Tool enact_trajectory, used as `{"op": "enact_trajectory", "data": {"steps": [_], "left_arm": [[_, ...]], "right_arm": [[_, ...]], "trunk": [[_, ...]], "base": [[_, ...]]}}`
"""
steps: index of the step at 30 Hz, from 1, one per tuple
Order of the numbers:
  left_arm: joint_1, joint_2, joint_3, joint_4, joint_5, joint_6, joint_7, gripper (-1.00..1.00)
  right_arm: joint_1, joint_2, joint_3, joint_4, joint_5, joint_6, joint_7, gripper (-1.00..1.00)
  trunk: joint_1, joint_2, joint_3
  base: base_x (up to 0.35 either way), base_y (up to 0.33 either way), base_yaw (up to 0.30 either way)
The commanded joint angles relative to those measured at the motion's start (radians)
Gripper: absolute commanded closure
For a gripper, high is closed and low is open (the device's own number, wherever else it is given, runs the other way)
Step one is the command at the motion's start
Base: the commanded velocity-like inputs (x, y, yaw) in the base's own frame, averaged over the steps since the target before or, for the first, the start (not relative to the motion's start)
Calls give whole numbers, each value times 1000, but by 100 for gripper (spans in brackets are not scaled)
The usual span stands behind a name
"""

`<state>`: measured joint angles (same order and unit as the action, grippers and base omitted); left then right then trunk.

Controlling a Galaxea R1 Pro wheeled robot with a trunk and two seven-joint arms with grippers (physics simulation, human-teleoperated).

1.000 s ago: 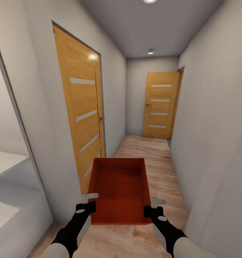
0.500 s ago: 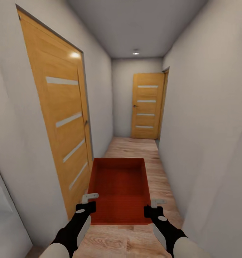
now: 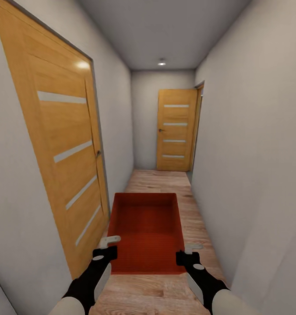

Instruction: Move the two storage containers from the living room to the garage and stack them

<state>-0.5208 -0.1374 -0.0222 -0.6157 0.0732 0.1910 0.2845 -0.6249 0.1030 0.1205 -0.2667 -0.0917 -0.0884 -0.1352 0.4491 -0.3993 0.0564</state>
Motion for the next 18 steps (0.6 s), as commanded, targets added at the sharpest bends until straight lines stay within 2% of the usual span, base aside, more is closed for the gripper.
{"op": "enact_trajectory", "data": {"steps": [1,18], "left_arm": [[0,21,18,1,19,5,10,100],[0,21,18,2,19,5,10,100]], "right_arm": [[-1,-9,-4,-3,-2,-14,-4,100],[-1,-8,-2,-3,-2,-14,-4,100]], "trunk": [[1,-1,0],[1,-1,0]], "base": [[322,71,0],[322,15,-13]]}}
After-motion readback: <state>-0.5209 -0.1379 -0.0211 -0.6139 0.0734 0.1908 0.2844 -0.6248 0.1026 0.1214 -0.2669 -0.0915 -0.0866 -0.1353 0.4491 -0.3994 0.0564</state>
